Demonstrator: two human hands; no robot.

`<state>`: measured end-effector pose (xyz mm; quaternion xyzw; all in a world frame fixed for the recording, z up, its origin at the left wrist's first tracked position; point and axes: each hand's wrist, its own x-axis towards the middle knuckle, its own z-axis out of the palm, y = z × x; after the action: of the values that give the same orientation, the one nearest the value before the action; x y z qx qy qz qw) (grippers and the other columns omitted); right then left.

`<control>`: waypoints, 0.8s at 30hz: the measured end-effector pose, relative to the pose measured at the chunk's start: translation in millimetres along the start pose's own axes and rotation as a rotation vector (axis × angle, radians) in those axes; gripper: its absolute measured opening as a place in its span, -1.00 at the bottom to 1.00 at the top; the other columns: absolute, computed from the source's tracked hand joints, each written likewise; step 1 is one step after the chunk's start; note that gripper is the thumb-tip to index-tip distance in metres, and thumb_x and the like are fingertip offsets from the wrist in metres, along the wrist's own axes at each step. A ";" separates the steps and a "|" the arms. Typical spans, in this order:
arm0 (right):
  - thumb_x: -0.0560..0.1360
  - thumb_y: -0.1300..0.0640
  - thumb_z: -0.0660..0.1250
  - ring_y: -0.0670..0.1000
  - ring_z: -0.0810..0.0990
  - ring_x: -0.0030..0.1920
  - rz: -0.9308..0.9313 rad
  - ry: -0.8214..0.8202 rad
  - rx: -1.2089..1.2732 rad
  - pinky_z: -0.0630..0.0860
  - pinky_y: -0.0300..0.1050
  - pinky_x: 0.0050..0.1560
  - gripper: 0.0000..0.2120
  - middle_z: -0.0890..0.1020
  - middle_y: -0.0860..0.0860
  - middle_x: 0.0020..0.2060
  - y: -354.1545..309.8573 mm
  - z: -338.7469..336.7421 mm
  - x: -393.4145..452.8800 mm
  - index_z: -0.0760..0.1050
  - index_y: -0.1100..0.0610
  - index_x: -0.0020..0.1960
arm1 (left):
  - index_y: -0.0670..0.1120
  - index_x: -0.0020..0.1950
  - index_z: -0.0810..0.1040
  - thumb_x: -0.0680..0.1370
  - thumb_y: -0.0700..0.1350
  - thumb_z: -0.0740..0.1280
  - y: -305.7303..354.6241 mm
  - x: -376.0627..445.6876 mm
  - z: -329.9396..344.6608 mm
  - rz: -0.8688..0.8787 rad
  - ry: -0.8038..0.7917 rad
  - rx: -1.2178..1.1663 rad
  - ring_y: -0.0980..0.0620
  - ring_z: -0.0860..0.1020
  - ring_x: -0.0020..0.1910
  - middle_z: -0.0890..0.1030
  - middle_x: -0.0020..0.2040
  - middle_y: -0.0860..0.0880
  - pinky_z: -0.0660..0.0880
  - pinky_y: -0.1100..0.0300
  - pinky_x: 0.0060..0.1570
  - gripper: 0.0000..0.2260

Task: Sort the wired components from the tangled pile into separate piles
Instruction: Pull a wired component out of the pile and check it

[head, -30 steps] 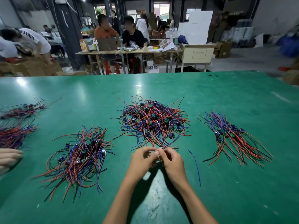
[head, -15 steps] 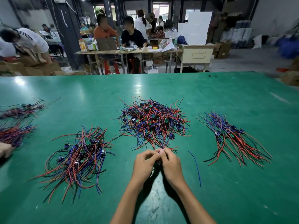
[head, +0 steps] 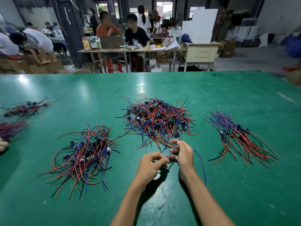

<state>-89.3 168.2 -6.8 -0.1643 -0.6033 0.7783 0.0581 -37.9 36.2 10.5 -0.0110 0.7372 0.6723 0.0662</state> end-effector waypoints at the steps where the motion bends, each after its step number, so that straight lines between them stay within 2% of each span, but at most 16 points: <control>1: 0.64 0.26 0.13 -0.01 0.53 -0.32 0.022 0.028 0.069 0.58 -0.09 -0.39 -0.72 0.62 0.07 -0.16 -1.9 -1.6 0.7 0.59 0.19 -0.09 | -0.14 -0.24 0.68 0.51 -0.26 0.44 0.7 -1.2 -0.6 -0.001 -0.025 0.013 0.07 0.59 -0.32 0.65 -0.31 -0.09 0.49 0.26 -0.22 -0.88; 5: 0.65 0.28 0.14 -0.05 0.53 -0.34 0.100 0.109 0.336 0.57 -0.21 -0.33 -0.78 0.61 0.11 -0.14 -7.0 -7.0 0.2 0.54 0.22 -0.07 | -0.22 -0.16 0.69 0.52 -0.24 0.43 2.2 -3.5 -1.5 -0.022 -0.073 0.053 0.06 0.60 -0.28 0.67 -0.28 -0.11 0.49 0.21 -0.14 -0.90; 8: 0.72 0.07 0.13 -0.08 0.60 -0.35 0.073 0.058 0.354 0.58 -0.23 -0.27 -0.70 0.67 0.11 -0.12 -6.2 -8.6 -3.3 0.59 0.19 0.04 | -0.17 -0.15 0.73 0.55 -0.21 0.40 7.2 -3.0 -0.5 -0.082 0.001 -0.058 0.10 0.53 -0.35 0.68 -0.28 -0.07 0.45 0.33 -0.30 -0.87; 10: 0.71 -0.03 0.13 -0.06 0.62 -0.31 0.010 0.029 0.211 0.58 -0.19 -0.20 -0.68 0.69 0.10 -0.11 -1.0 -7.5 -9.6 0.59 0.13 0.11 | -0.06 -0.07 0.74 0.58 -0.06 0.38 15.3 -0.2 -2.7 -0.163 0.071 -0.160 0.13 0.48 -0.35 0.71 -0.21 0.00 0.38 0.34 -0.35 -0.84; 12: 0.69 0.04 0.22 -0.07 0.61 -0.32 -0.148 -0.012 -0.120 0.56 -0.15 -0.20 -0.81 0.71 0.04 -0.12 5.9 -5.6 -17.4 0.60 0.04 0.09 | -0.01 0.00 0.71 0.59 0.05 0.35 22.2 4.1 -5.1 -0.212 0.054 -0.378 0.12 0.55 -0.24 0.71 -0.13 0.04 0.41 0.20 -0.19 -0.80; 14: 0.68 0.03 0.25 -0.09 0.60 -0.34 -0.228 -0.166 -0.281 0.55 -0.14 -0.24 -0.79 0.72 0.00 -0.18 9.4 -1.8 -26.2 0.64 0.04 0.00 | -0.03 -0.02 0.71 0.56 0.07 0.38 29.0 5.9 -4.7 -0.207 0.075 -0.572 0.08 0.66 -0.20 0.72 -0.09 0.01 0.51 0.13 -0.15 -0.80; 16: 0.68 -0.10 0.21 -0.09 0.60 -0.36 -0.190 -0.347 -0.272 0.51 -0.21 -0.32 -0.66 0.73 -0.01 -0.27 6.1 -0.4 -34.8 0.67 0.06 -0.02 | -0.09 0.01 0.71 0.54 0.02 0.44 30.6 7.0 -1.5 -0.194 0.168 -0.619 0.06 0.69 -0.26 0.75 -0.06 -0.04 0.57 0.18 -0.38 -0.80; 18: 0.62 -0.16 0.29 -0.05 0.63 -0.35 -0.199 -0.441 -0.312 0.50 -0.19 -0.32 -0.65 0.72 0.06 -0.32 1.6 -2.6 -39.5 0.68 0.09 -0.03 | -0.09 0.08 0.69 0.51 0.02 0.48 28.6 8.2 0.8 -0.191 0.230 -0.552 0.09 0.62 -0.34 0.75 -0.04 -0.02 0.49 0.26 -0.49 -0.76; 20: 0.58 -0.07 0.40 0.00 0.64 -0.37 -0.213 -0.457 -0.346 0.50 -0.16 -0.33 -0.73 0.70 0.12 -0.36 -0.1 -4.4 -40.8 0.68 0.13 -0.06 | -0.11 0.11 0.66 0.48 0.01 0.52 24.6 10.3 0.5 -0.189 0.247 -0.533 0.07 0.56 -0.40 0.74 -0.03 -0.03 0.47 0.25 -0.51 -0.72; 24: 0.62 0.12 0.36 0.09 0.58 -0.53 -0.115 -0.478 -0.194 0.48 -0.24 -0.52 -0.79 0.63 0.21 -0.42 -0.4 -4.6 -43.0 0.65 0.26 -0.05 | -0.13 -0.01 0.72 0.48 0.02 0.53 19.1 15.7 -8.8 -0.142 0.328 -0.426 0.07 0.47 -0.43 0.72 -0.12 -0.03 0.38 0.30 -0.53 -0.76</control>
<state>-47.5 160.1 0.6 0.0540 -0.6800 0.7289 -0.0577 -56.2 30.5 28.5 -0.1848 0.5777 0.7950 -0.0108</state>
